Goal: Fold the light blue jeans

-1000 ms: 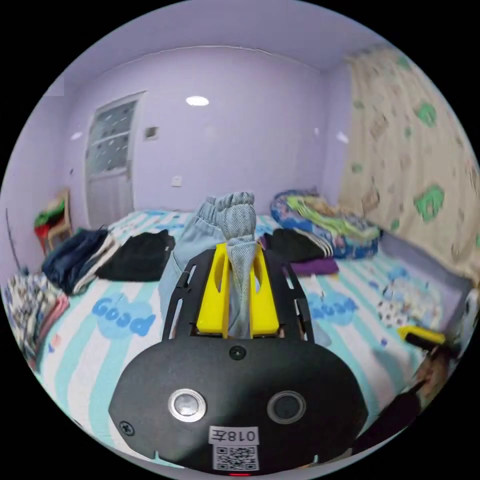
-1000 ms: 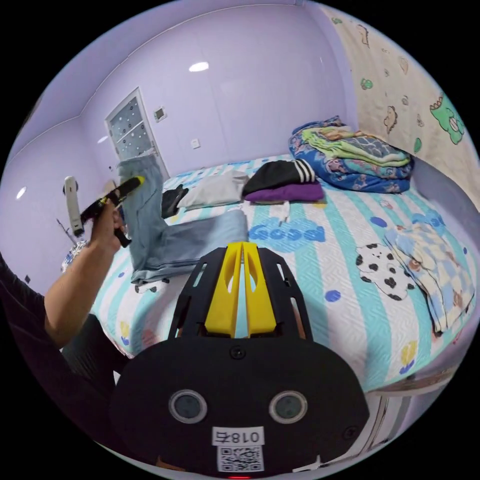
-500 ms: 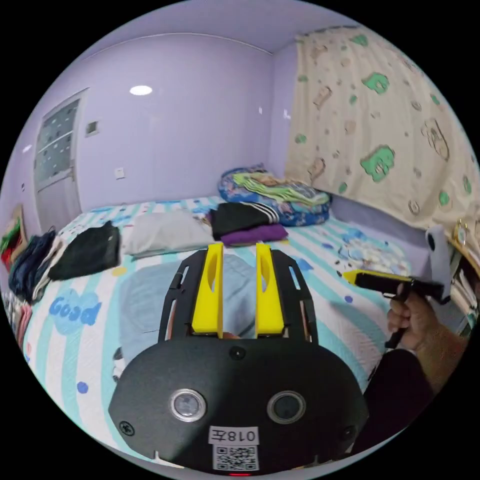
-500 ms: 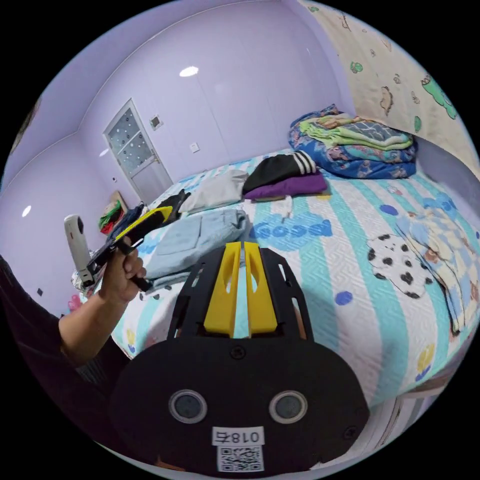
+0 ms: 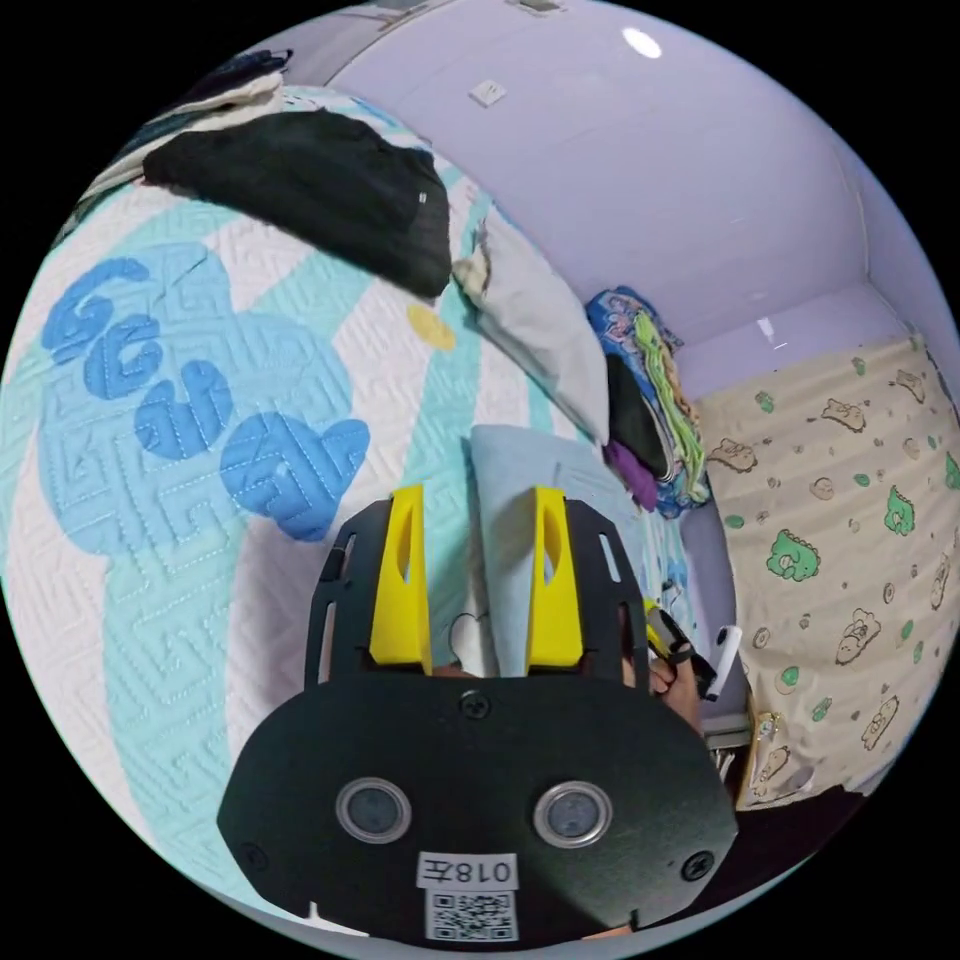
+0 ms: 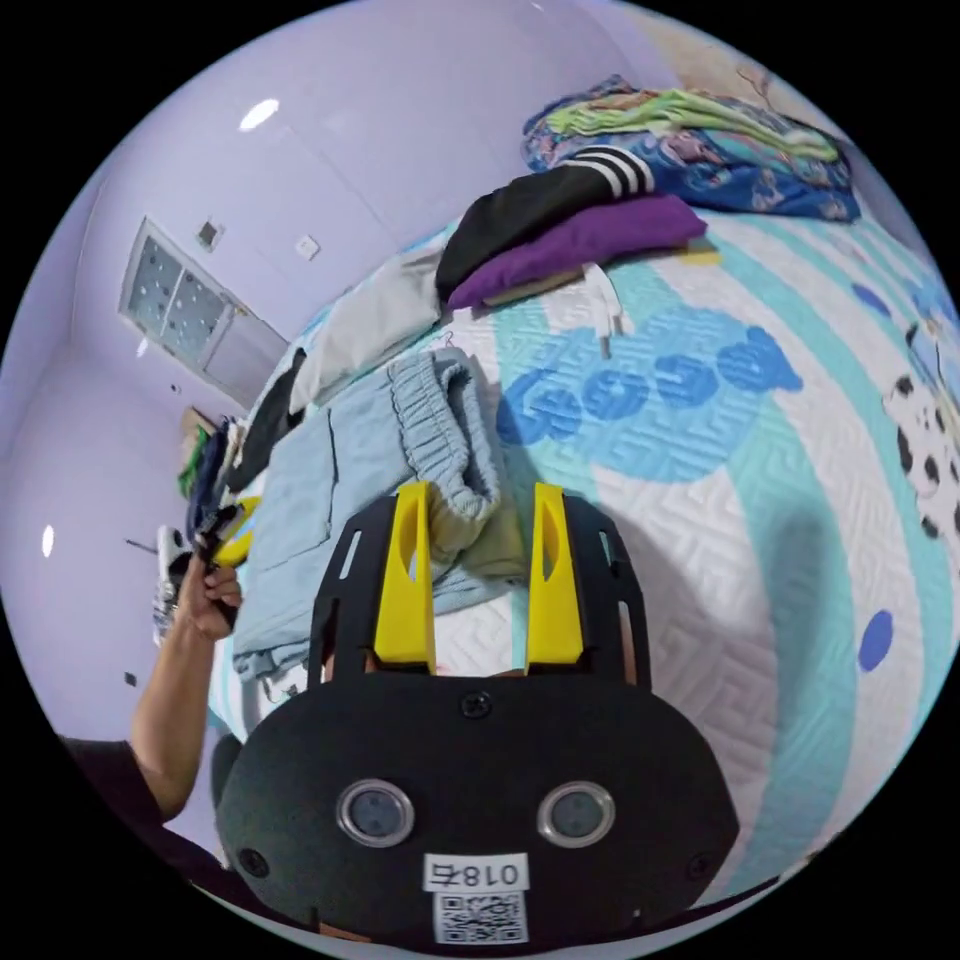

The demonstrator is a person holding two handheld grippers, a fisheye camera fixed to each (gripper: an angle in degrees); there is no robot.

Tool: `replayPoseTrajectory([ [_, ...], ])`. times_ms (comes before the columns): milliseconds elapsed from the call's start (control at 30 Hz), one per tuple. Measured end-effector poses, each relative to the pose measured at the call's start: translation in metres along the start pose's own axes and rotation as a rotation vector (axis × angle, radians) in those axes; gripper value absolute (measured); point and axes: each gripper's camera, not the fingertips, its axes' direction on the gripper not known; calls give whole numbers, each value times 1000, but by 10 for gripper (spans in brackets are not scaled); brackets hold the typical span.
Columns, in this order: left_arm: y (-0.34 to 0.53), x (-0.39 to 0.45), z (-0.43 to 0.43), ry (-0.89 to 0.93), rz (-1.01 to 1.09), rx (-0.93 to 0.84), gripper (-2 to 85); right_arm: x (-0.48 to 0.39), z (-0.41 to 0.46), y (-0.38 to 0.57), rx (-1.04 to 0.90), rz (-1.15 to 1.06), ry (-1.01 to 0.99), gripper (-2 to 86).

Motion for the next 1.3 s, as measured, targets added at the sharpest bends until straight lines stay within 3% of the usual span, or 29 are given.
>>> replayPoseTrajectory([
  [233, -40, -46, 1, 309, -84, -34, 163, 80, -22, 8, 66, 321, -469, 137],
  [300, -53, -54, 15, 431, -89, -104, 162, 91, -23, 8, 74, 347, -525, 136],
  [1000, -128, -83, 37, 362, -12, -198, 132, 48, -25, -21, 32, 283, -421, 159],
  [1300, -131, -100, 33, 380, -35, -209, 119, 23, 4, -30, 99, 352, -530, 164],
])
